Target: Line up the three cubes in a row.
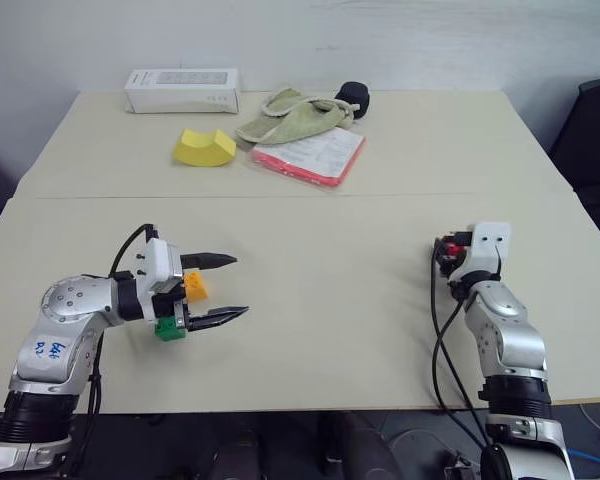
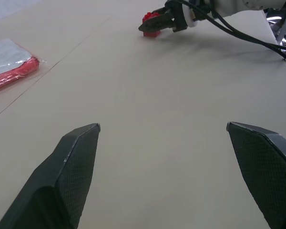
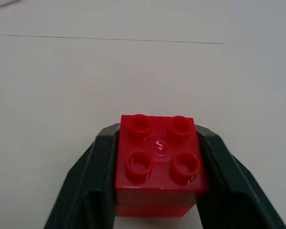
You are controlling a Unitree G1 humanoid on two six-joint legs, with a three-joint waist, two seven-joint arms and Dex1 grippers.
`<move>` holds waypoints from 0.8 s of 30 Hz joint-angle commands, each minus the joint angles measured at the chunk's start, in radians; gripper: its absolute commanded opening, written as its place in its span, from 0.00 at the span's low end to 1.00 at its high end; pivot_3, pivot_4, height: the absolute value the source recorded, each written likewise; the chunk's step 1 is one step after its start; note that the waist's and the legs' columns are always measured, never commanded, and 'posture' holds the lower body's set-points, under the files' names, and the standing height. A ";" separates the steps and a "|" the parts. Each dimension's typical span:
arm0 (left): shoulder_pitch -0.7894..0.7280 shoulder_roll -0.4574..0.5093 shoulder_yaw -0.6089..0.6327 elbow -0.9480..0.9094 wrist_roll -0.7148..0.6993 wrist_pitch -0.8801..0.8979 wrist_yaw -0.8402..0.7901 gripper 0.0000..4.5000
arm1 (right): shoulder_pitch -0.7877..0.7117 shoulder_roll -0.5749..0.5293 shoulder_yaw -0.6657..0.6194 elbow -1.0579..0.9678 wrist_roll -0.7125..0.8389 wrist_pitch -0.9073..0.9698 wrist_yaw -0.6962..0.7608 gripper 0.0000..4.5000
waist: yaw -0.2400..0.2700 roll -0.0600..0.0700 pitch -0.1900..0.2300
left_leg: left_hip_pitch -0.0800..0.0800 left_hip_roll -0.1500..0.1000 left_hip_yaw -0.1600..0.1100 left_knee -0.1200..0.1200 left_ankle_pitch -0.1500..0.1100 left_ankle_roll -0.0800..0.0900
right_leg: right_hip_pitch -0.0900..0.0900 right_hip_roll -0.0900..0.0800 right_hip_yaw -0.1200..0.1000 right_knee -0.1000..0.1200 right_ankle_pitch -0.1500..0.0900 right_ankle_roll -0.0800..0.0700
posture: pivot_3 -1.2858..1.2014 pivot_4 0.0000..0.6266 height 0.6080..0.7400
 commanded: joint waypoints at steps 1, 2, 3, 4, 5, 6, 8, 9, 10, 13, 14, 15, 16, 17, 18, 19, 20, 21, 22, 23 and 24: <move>0.012 0.019 0.042 -0.033 -0.005 -0.010 0.007 1.00 | 0.034 -0.108 0.064 -0.179 0.177 -0.076 0.432 0.34 | -0.003 0.000 0.000 | 0.000 0.000 0.000 0.000 0.000 0.000 | 0.000 0.000 0.000 0.000 0.000 0.000 | 0.52 0.24 1.00; 0.016 0.023 0.044 -0.028 -0.005 -0.010 0.002 1.00 | 0.068 -0.214 0.138 -0.207 0.188 -0.157 0.689 0.34 | -0.002 0.002 0.001 | 0.000 0.000 0.000 -0.001 0.000 0.000 | 0.000 0.001 0.000 -0.001 0.000 0.000 | 0.52 0.24 1.00; 0.018 0.026 0.044 -0.022 -0.004 -0.011 -0.004 1.00 | 0.086 -0.304 0.199 -0.206 0.180 -0.201 0.873 0.34 | 0.000 0.003 0.002 | 0.000 0.000 -0.001 0.000 -0.001 0.003 | 0.000 0.000 -0.001 -0.001 0.000 0.000 | 0.52 0.24 1.00; 0.018 0.027 0.043 -0.017 -0.002 -0.011 -0.007 1.00 | 0.094 -0.363 0.239 -0.196 0.178 -0.230 0.984 0.34 | 0.001 0.003 0.002 | 0.000 0.000 -0.001 -0.001 -0.004 0.006 | 0.001 0.000 -0.001 -0.002 0.000 0.002 | 0.52 0.24 1.00; 0.018 0.029 0.040 -0.012 0.000 -0.014 -0.010 1.00 | 0.085 -0.399 0.268 -0.171 0.163 -0.258 1.039 0.34 | 0.003 0.002 0.001 | 0.001 0.000 -0.001 0.000 -0.005 0.007 | 0.003 0.001 -0.002 -0.004 0.000 0.002 | 0.52 0.24 1.00; 0.016 0.029 0.036 -0.007 0.002 -0.016 -0.012 1.00 | 0.058 -0.420 0.310 -0.136 0.157 -0.276 1.115 0.34 | 0.004 0.000 0.001 | 0.002 0.000 -0.002 0.000 -0.005 0.008 | 0.005 0.001 -0.003 -0.005 0.000 0.002 | 0.52 0.24 1.00; 0.015 0.029 0.034 -0.005 0.004 -0.017 -0.013 1.00 | 0.014 -0.434 0.368 -0.059 0.137 -0.343 1.233 0.34 | 0.001 -0.002 0.001 | 0.003 0.001 -0.001 0.001 -0.005 0.008 | 0.006 0.001 -0.003 -0.005 0.001 0.003 | 0.52 0.24 1.00; 0.018 0.026 0.037 -0.012 -0.001 -0.010 -0.009 1.00 | -0.021 -0.411 0.384 0.021 0.123 -0.407 1.275 0.34 | 0.001 -0.003 0.001 | 0.003 0.000 -0.001 0.002 -0.005 0.008 | 0.005 0.000 -0.003 -0.004 0.001 0.003 | 0.52 0.24 1.00; 0.021 0.025 0.039 -0.019 -0.004 -0.005 -0.007 1.00 | -0.055 -0.389 0.398 0.103 0.097 -0.464 1.292 0.34 | 0.001 -0.003 0.001 | 0.003 0.000 -0.001 0.002 -0.005 0.008 | 0.005 0.000 -0.003 -0.003 0.001 0.003 | 0.52 0.24 1.00; 0.032 0.026 0.041 -0.034 -0.007 0.003 -0.006 1.00 | -0.128 -0.342 0.411 0.265 0.059 -0.556 1.316 0.34 | 0.004 -0.002 0.002 | 0.002 0.000 -0.001 0.003 -0.003 0.004 | 0.005 -0.001 -0.003 -0.002 0.001 0.003 | 0.52 0.24 1.00; 0.040 0.028 0.043 -0.043 -0.009 0.007 -0.006 1.00 | -0.154 -0.320 0.410 0.319 0.047 -0.594 1.310 0.34 | 0.006 -0.002 0.002 | 0.002 0.000 -0.001 0.003 -0.002 0.003 | 0.004 -0.001 -0.003 -0.002 0.001 0.002 | 0.52 0.24 1.00; 0.047 0.029 0.045 -0.050 -0.011 0.010 -0.006 1.00 | -0.173 -0.304 0.408 0.360 0.038 -0.624 1.307 0.34 | 0.006 -0.002 0.002 | 0.002 0.000 -0.001 0.003 -0.002 0.003 | 0.004 -0.001 -0.003 -0.002 0.001 0.002 | 0.52 0.24 1.00; 0.049 0.031 0.047 -0.050 -0.011 0.011 -0.007 1.00 | -0.191 -0.289 0.410 0.397 0.032 -0.644 1.311 0.34 | 0.005 -0.002 0.002 | 0.002 0.000 -0.001 0.003 -0.002 0.003 | 0.004 -0.001 -0.003 -0.002 0.000 0.002 | 0.52 0.24 1.00; 0.051 0.033 0.050 -0.051 -0.012 0.013 -0.008 1.00 | -0.208 -0.276 0.414 0.438 0.018 -0.675 1.312 0.34 | 0.006 -0.002 0.002 | 0.002 0.000 0.000 0.003 -0.002 0.003 | 0.004 -0.001 -0.003 -0.002 0.000 0.002 | 0.52 0.24 1.00; 0.052 0.036 0.054 -0.050 -0.010 0.014 -0.009 1.00 | -0.226 -0.259 0.416 0.483 0.007 -0.712 1.315 0.34 | 0.006 -0.002 0.002 | 0.002 0.000 0.000 0.003 -0.002 0.003 | 0.004 -0.001 -0.003 -0.002 0.000 0.002 | 0.52 0.24 1.00; 0.052 0.040 0.057 -0.046 -0.009 0.014 -0.011 1.00 | -0.239 -0.249 0.425 0.515 -0.008 -0.722 1.318 0.34 | 0.006 -0.002 0.002 | 0.002 0.000 0.000 0.003 -0.002 0.003 | 0.004 -0.001 -0.003 -0.002 0.000 0.002 | 0.52 0.24 1.00; 0.049 0.042 0.060 -0.039 -0.008 0.012 -0.013 1.00 | -0.253 -0.237 0.429 0.541 -0.019 -0.733 1.314 0.34 | 0.006 -0.002 0.002 | 0.002 0.000 0.000 0.004 -0.002 0.003 | 0.004 -0.001 -0.003 -0.002 0.000 0.002 | 0.52 0.24 1.00; 0.045 0.042 0.062 -0.035 -0.009 0.012 -0.013 1.00 | -0.261 -0.230 0.429 0.552 -0.017 -0.725 1.319 0.34 | 0.006 -0.002 0.002 | 0.002 0.000 -0.001 0.004 -0.002 0.003 | 0.004 -0.001 -0.003 -0.002 0.000 0.002 | 0.52 0.24 1.00; 0.040 0.042 0.063 -0.031 -0.012 0.014 -0.014 1.00 | -0.268 -0.223 0.426 0.563 -0.017 -0.736 1.324 0.34 | 0.004 -0.002 0.002 | 0.002 0.000 0.000 0.004 -0.002 0.003 | 0.005 -0.001 -0.003 -0.001 0.000 0.002 | 0.52 0.24 1.00; 0.034 0.040 0.064 -0.028 -0.014 0.014 -0.013 1.00 | -0.274 -0.222 0.420 0.563 -0.011 -0.716 1.327 0.42 | 0.004 -0.002 0.002 | 0.003 0.000 -0.001 0.005 -0.002 0.003 | 0.005 -0.001 -0.002 -0.001 0.000 0.002 | 0.52 0.24 1.00; 0.031 0.039 0.065 -0.025 -0.015 0.014 -0.013 1.00 | -0.279 -0.222 0.417 0.564 -0.008 -0.701 1.329 0.51 | 0.005 -0.002 0.002 | 0.003 0.000 -0.001 0.005 -0.002 0.003 | 0.005 -0.001 -0.002 0.000 0.000 0.001 | 0.52 0.24 1.00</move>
